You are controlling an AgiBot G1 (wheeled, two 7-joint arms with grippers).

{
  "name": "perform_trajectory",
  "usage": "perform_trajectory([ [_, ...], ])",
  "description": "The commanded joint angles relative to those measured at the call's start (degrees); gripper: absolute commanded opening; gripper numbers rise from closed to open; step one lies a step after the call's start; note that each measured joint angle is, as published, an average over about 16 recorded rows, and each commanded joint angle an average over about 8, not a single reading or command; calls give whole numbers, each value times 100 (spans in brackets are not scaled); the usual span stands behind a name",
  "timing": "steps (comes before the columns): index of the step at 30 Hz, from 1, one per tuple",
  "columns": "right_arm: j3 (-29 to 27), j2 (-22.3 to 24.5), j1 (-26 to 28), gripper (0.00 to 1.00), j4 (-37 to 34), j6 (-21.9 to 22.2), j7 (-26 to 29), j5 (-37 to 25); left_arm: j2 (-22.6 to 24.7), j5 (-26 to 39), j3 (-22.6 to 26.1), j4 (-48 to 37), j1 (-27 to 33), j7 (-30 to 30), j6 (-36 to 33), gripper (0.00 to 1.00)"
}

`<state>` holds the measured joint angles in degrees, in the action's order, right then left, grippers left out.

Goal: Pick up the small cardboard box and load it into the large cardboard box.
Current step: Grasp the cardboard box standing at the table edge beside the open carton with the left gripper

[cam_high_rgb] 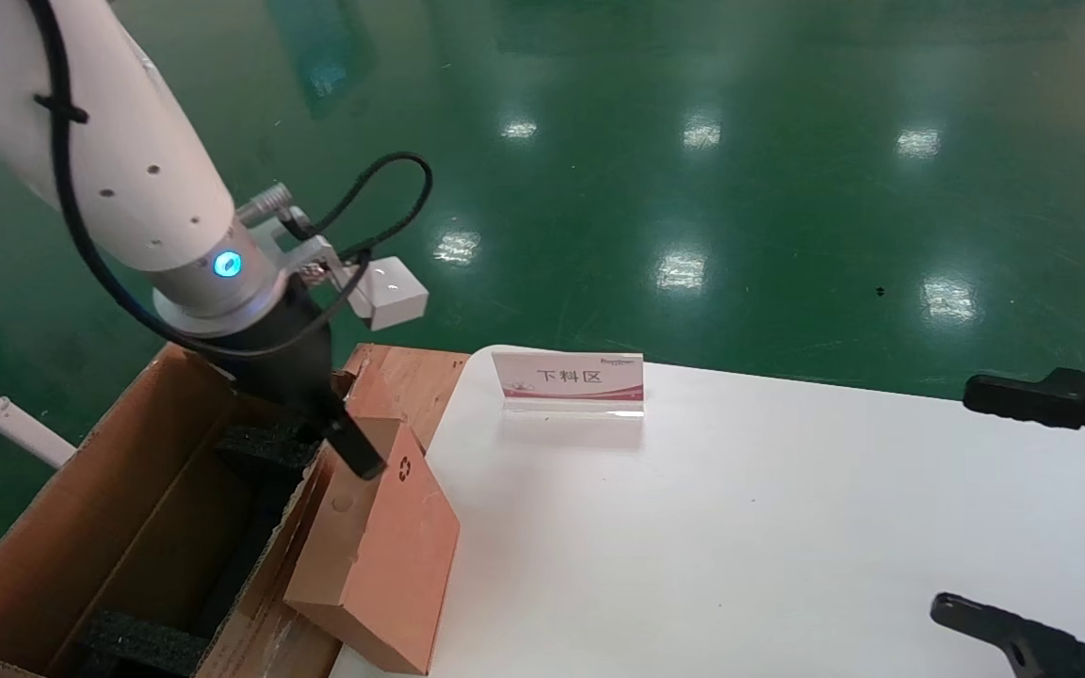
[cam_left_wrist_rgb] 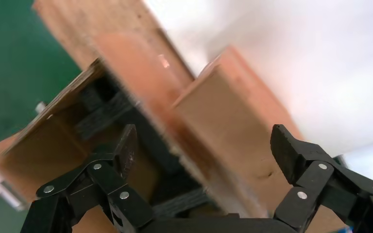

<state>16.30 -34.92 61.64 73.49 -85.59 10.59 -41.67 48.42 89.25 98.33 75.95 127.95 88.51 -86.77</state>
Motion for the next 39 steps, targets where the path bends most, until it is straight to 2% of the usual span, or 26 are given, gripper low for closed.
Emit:
perform_trajectory([
  [1, 1, 0, 0, 100, 0, 0, 0, 1, 89, -35, 122, -16, -46, 131, 161, 100],
  [10, 4, 2, 1, 100, 0, 2, -2, 3, 292, -34, 141, -550, -257, 73, 374, 100],
  [23, 6, 3, 0, 100, -2, 4, -4, 2, 122, -132, 80, -355, -207, 215, 471, 100],
  [32, 9, 3, 2, 100, -6, 3, -6, 4, 220, -52, 185, -618, -181, 326, 237, 100],
  [39, 12, 4, 3, 100, -7, 3, -8, 6, 368, -297, 168, -981, -206, 149, 16, 100],
])
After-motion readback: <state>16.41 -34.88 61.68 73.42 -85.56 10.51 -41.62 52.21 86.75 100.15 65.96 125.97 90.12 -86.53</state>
